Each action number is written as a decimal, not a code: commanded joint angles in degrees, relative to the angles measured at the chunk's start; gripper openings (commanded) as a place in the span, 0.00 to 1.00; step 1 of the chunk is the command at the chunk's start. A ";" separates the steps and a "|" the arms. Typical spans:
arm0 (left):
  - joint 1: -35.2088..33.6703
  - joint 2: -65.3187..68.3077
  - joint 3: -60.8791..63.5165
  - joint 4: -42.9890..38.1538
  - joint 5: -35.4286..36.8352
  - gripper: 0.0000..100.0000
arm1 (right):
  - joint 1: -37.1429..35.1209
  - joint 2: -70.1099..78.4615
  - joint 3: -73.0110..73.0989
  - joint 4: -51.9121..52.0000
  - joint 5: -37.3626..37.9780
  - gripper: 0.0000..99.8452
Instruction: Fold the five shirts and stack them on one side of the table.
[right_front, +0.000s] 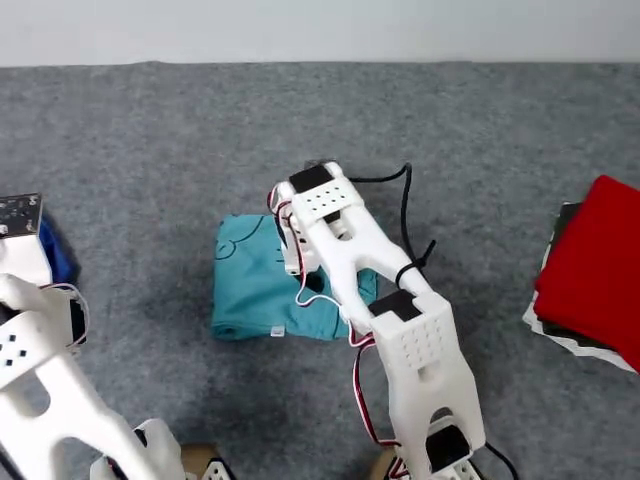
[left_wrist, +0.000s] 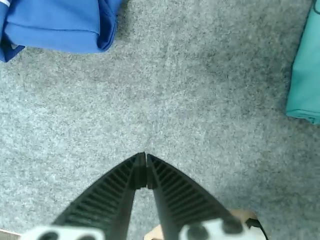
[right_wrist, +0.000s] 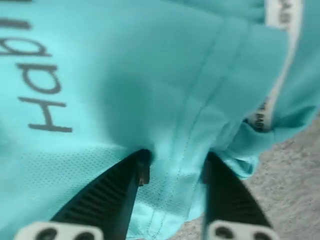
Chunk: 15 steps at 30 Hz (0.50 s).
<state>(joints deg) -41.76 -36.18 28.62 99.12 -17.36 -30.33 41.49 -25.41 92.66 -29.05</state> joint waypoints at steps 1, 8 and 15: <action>0.35 -1.32 -0.31 1.23 -0.09 0.00 | 0.22 -1.63 -4.57 2.15 2.29 0.01; 0.35 -1.32 -0.31 1.23 -0.09 0.00 | 0.84 -3.47 -10.20 6.73 3.52 0.01; 0.35 -1.32 -0.31 1.23 -0.09 0.00 | 2.95 -3.38 -10.20 7.08 3.60 0.01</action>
<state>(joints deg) -41.76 -36.18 28.62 99.12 -17.36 -28.84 41.67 -32.53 98.90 -25.98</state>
